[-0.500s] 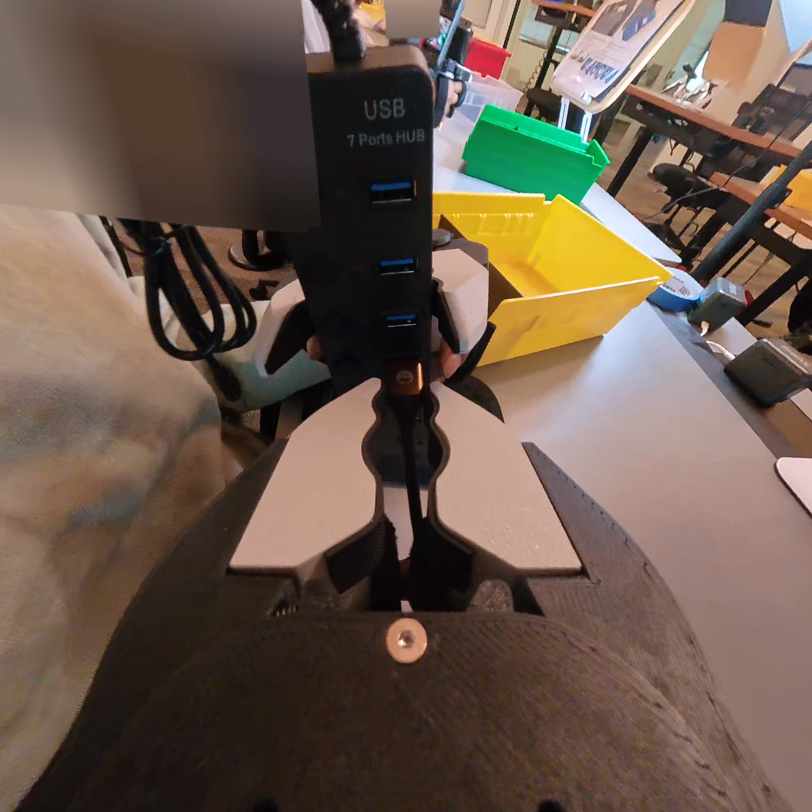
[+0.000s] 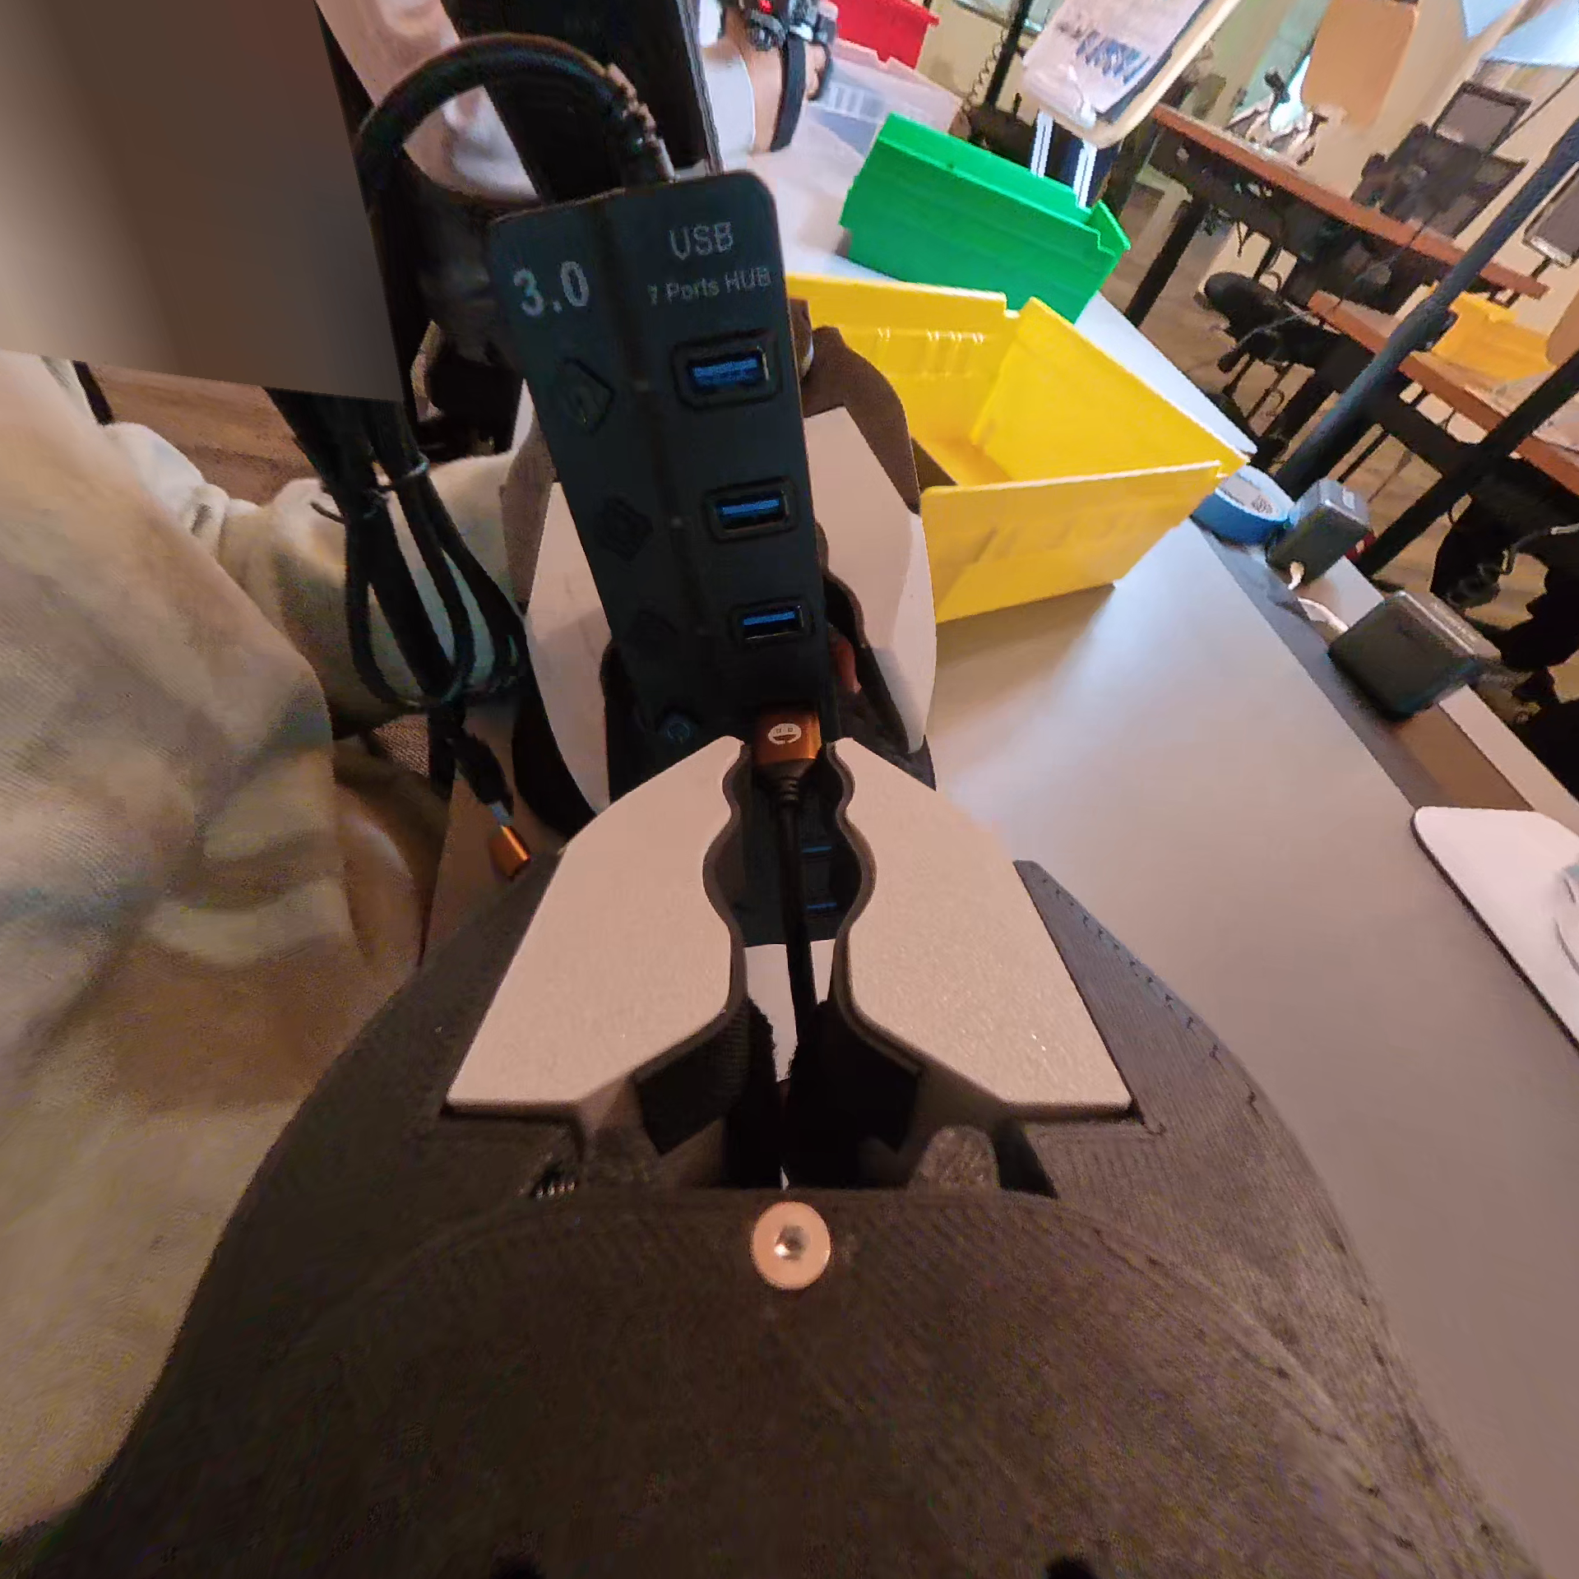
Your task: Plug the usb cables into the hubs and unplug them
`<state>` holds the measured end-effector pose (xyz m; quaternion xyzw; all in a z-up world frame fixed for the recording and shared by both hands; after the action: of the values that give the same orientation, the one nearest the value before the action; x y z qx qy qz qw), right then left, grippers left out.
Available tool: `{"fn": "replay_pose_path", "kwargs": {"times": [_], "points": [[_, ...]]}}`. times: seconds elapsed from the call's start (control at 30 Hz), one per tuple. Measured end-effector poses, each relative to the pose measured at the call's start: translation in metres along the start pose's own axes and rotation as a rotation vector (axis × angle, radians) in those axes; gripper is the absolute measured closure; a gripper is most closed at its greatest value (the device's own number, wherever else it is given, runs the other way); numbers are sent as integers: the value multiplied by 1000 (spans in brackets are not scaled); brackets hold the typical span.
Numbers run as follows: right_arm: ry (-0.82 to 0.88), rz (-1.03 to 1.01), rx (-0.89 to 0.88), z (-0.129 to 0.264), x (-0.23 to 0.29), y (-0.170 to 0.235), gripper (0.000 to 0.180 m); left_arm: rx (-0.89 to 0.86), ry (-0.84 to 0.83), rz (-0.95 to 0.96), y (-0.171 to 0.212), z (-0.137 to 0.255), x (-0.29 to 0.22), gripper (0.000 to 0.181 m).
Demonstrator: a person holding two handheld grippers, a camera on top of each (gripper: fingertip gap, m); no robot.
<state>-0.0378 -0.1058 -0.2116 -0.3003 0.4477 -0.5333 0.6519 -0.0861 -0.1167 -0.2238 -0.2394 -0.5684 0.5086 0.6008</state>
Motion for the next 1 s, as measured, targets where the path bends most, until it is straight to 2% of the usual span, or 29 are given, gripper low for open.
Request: {"fn": "replay_pose_path", "kwargs": {"times": [0.33,0.47,0.57,0.7,0.77,0.87,1.0], "points": [[-15,10,-15,1,1,5,164,154,13,0,13,-1,-3,117],[14,1,14,-1,-3,12,164,285,-19,-12,24,-5,0,118],[13,-36,-40,3,-9,16,164,187,-38,28,18,-12,4,117],[-51,-136,-247,6,-8,12,165,-12,14,130,0,-20,3,111],[-65,-167,-309,6,-8,11,165,-17,30,113,-2,-26,-1,107],[-80,-196,-340,6,-8,11,165,-22,-19,63,-3,-27,2,112],[-52,-119,-218,1,-6,15,165,113,-60,-83,7,-26,0,114]]}}
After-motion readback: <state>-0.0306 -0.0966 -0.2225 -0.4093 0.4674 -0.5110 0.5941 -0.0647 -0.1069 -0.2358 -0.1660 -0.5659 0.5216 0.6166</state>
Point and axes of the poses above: each gripper's, where its closed fingertips meet, z back along the fingers, y out of its underside, x = y × z across the jaws, the point moved 4 cm from there along z, back along the fingers, and after that the axes turned 6 degrees about x, right-handed, at the moved point
